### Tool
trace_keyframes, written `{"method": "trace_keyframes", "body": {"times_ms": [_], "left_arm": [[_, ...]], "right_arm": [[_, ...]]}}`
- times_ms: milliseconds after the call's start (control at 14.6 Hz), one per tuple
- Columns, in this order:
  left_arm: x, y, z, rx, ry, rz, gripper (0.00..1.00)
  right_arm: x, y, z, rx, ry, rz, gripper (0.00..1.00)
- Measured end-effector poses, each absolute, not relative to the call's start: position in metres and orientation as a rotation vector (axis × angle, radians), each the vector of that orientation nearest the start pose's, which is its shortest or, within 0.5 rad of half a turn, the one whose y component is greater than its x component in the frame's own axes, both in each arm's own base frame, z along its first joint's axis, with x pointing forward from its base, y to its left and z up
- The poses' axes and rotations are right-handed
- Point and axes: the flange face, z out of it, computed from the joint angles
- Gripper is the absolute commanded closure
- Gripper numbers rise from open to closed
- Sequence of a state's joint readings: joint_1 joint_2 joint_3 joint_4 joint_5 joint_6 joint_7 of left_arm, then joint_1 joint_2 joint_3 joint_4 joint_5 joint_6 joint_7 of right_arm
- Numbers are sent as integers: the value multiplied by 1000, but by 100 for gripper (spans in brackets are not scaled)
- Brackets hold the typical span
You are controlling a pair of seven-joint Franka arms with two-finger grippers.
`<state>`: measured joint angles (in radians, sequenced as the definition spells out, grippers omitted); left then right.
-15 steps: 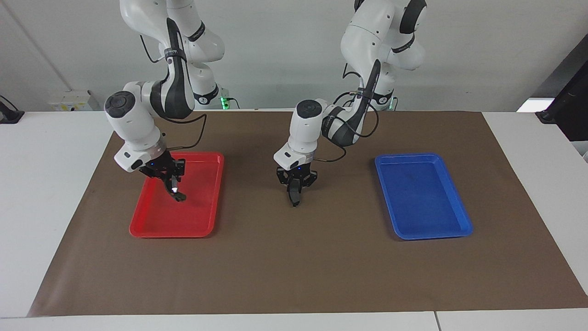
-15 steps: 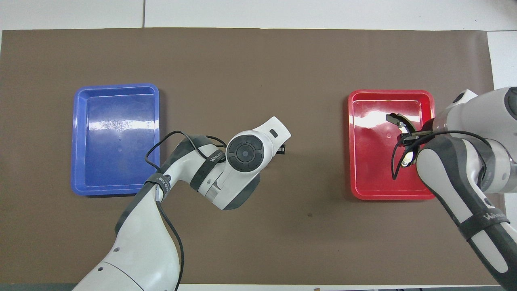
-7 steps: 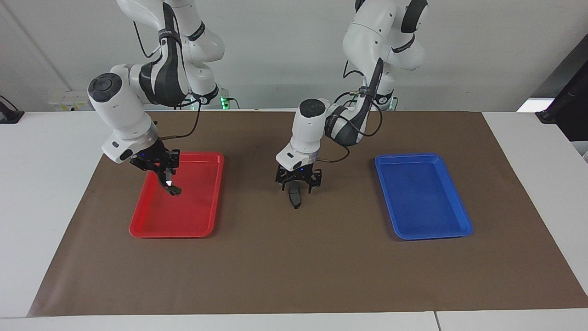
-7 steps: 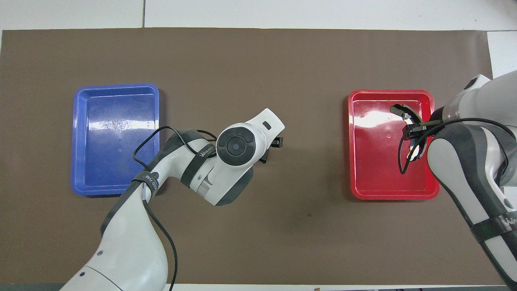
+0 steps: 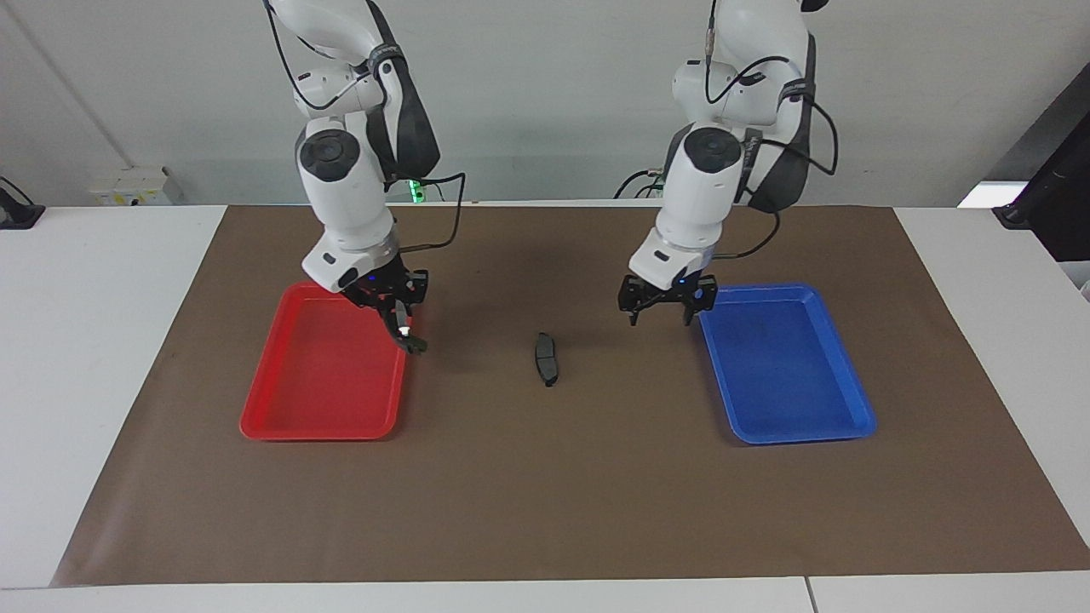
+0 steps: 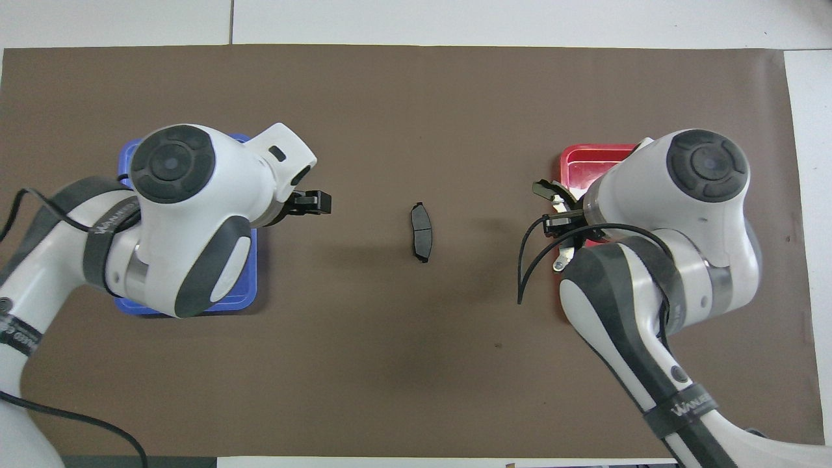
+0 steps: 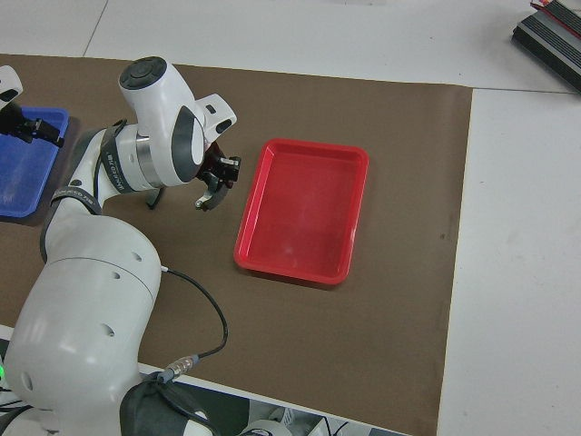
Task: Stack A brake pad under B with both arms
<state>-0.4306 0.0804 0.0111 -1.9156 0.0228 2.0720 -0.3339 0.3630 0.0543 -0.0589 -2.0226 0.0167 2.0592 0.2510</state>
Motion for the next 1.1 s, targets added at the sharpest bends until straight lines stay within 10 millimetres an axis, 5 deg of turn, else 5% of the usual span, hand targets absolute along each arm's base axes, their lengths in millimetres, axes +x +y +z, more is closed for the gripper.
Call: {"method": "trace_keyframes", "body": {"times_ms": [274, 480, 686, 1097], "left_arm": [[547, -129, 495, -3124, 151, -67, 2], [545, -74, 521, -3122, 99, -47, 2], [544, -46, 552, -3118, 123, -3, 2], [543, -11, 604, -3116, 145, 76, 1]], "right_arm": [[528, 242, 400, -3136, -84, 14, 100], [542, 289, 393, -3137, -38, -11, 100], [554, 334, 366, -3142, -7, -17, 100], [555, 357, 325, -3148, -21, -18, 100]]}}
